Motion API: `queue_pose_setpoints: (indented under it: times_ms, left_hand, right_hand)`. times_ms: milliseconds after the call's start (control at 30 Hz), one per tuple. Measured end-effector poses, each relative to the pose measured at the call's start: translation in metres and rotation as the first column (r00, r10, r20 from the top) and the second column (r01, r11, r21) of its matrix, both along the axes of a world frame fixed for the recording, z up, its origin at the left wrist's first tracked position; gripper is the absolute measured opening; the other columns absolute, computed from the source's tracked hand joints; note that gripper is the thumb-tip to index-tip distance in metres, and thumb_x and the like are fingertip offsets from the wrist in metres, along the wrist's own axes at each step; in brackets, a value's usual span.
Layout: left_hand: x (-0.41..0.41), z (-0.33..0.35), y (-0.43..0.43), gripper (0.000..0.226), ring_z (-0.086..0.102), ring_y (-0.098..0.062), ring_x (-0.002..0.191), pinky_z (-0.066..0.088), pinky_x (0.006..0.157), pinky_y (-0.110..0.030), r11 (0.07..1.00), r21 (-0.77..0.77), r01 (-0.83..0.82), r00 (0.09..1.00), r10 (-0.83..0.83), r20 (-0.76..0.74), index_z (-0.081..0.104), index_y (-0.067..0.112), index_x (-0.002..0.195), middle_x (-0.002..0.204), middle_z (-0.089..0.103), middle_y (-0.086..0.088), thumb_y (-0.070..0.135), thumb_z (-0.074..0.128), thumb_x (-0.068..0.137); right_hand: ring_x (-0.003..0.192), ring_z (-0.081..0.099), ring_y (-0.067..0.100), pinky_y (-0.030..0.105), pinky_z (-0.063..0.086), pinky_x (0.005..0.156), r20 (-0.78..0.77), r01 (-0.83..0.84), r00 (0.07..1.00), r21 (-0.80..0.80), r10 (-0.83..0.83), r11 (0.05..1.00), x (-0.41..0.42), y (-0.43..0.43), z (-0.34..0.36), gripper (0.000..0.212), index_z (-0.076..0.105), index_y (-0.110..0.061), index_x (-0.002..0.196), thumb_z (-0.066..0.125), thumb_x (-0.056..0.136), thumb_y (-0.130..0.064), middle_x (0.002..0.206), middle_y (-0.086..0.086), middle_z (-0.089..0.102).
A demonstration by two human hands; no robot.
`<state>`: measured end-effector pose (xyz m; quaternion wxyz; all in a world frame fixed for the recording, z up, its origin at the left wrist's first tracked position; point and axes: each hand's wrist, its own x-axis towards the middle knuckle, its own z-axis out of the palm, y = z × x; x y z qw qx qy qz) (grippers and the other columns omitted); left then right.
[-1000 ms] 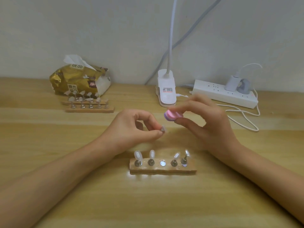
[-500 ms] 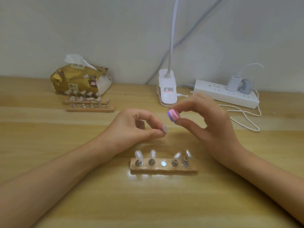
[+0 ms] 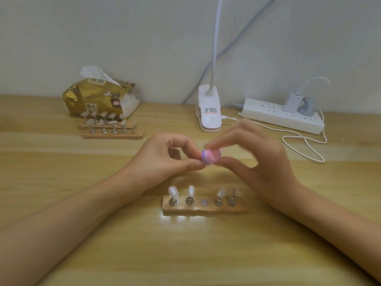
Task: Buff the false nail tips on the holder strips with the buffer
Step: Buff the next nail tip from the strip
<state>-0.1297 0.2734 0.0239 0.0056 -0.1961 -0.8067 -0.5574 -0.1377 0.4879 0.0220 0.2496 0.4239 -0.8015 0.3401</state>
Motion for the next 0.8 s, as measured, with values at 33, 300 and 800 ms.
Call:
queue_pose_setpoints:
  times_ms: [33,300,800]
  left_hand:
    - [-0.0006,-0.0003,-0.0004,0.016,0.03,-0.001,0.04,0.025,0.043,-0.008,1.0,-0.001,-0.001,1.0,0.001,0.0,0.069,0.024,0.066,0.043,0.048,0.019,0.02,0.083,0.072]
    - [-0.003,-0.0027,-0.0014,0.019,0.035,0.001,0.041,0.028,0.044,-0.007,0.999,0.019,-0.031,0.999,0.031,0.016,0.068,0.024,0.065,0.049,0.056,0.02,0.017,0.082,0.075]
    - [0.0003,0.0,-0.0004,0.015,0.039,0.002,0.045,0.032,0.047,-0.008,1.0,0.019,-0.01,1.0,0.01,0.013,0.069,0.022,0.068,0.054,0.061,0.017,0.018,0.082,0.074]
  right_hand:
    - [0.089,0.062,0.016,0.024,0.049,0.082,0.008,-0.005,1.0,0.022,0.005,1.0,0.0003,-0.0012,-0.0011,0.015,0.072,-0.01,0.098,0.076,0.086,-0.001,0.093,0.009,0.064]
    - [0.091,0.063,0.018,0.034,0.05,0.081,0.037,0.033,0.999,0.034,-0.034,0.999,-0.0031,0.0015,-0.0031,0.012,0.07,-0.01,0.095,0.076,0.087,-0.003,0.095,0.006,0.065]
    - [0.091,0.062,0.014,0.034,0.05,0.084,0.095,0.073,0.992,0.067,-0.079,0.995,-0.0058,0.0063,-0.0048,0.012,0.071,-0.009,0.097,0.073,0.088,-0.002,0.097,0.005,0.062]
